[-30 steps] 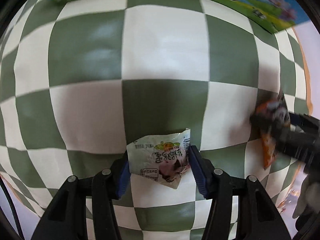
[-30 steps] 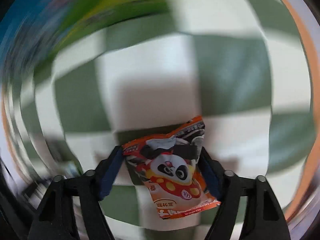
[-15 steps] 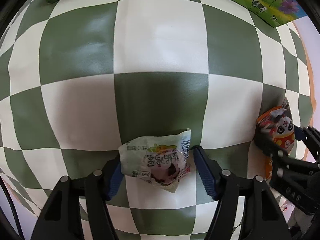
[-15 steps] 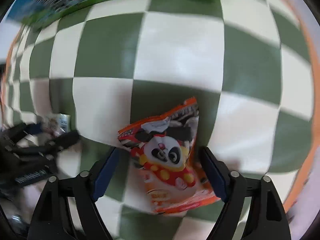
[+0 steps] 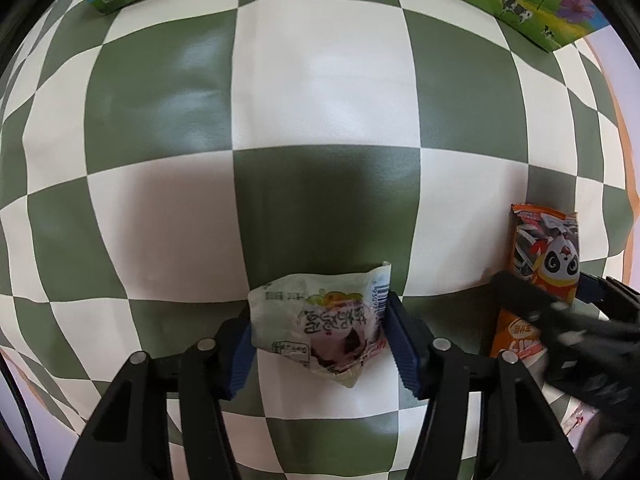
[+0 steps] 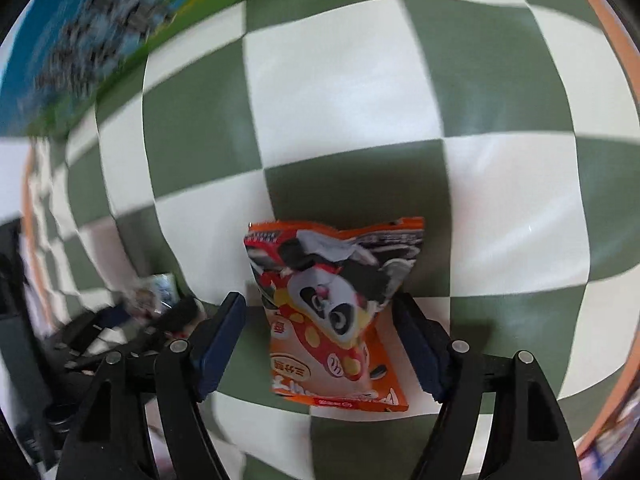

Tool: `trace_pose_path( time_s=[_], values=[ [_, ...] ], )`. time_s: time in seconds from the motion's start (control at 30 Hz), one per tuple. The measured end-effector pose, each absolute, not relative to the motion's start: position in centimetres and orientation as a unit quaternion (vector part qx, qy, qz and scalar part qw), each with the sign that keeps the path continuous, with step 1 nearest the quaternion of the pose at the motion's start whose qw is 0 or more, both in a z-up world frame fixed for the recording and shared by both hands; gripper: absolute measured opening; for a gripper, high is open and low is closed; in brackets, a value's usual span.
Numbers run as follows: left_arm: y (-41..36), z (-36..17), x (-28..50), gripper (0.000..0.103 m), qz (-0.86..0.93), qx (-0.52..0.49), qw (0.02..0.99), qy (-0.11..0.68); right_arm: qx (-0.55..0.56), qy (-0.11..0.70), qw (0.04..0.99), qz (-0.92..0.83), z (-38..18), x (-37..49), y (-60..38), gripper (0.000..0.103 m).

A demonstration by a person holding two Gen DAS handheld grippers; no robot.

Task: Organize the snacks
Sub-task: 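Carry both bags into the box and open both tools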

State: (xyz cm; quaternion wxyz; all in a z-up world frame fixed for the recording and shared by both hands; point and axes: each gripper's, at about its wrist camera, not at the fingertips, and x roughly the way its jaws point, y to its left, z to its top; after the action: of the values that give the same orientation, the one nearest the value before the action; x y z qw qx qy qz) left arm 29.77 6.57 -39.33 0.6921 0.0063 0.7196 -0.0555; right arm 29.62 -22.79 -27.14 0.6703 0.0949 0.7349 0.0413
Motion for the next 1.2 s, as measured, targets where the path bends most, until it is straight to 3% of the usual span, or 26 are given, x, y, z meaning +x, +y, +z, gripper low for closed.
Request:
trace_pose_path(
  time_s=[0.13, 0.2, 0.3, 0.43, 0.6, 0.87, 1.0, 1.2],
  values=[
    [6.8, -38.7, 29.6, 0.055, -0.058, -0.002, 0.693, 0.718, 0.032, 0.719, 0.693, 0.035, -26.8, 28.3, -21.3, 0.073],
    [7.1, -38.1, 29.6, 0.055, -0.061, -0.013, 0.693, 0.719, 0.020, 0.710, 0.703, 0.037, -26.2, 27.8, -21.0, 0.061],
    [7.3, -37.1, 29.4, 0.055, -0.071, -0.028, 0.693, 0.717, 0.049, 0.704, 0.707, 0.048, -24.7, 27.6, -22.5, 0.054],
    [7.3, -34.1, 29.8, 0.055, -0.091, -0.042, 0.704, 0.704, 0.095, 0.690, 0.715, 0.063, -22.3, 28.5, -23.8, 0.053],
    [7.0, -28.2, 31.8, 0.055, -0.131, -0.071, 0.724, 0.674, 0.147, 0.648, 0.741, 0.095, -15.2, 28.9, -28.6, 0.053],
    [6.5, -16.9, 41.2, 0.056, -0.178, -0.075, 0.775, 0.601, 0.181, 0.562, 0.793, 0.151, -4.8, 36.5, -29.1, 0.053],
    [6.8, -15.8, 47.6, 0.056, -0.159, -0.041, 0.785, 0.597, 0.157, 0.535, 0.815, 0.155, -2.2, 42.0, -27.4, 0.053],
    [8.8, -19.0, 55.2, 0.056, -0.108, -0.012, 0.768, 0.631, 0.146, 0.565, 0.799, 0.147, -5.7, 51.4, -23.8, 0.053]
  ],
)
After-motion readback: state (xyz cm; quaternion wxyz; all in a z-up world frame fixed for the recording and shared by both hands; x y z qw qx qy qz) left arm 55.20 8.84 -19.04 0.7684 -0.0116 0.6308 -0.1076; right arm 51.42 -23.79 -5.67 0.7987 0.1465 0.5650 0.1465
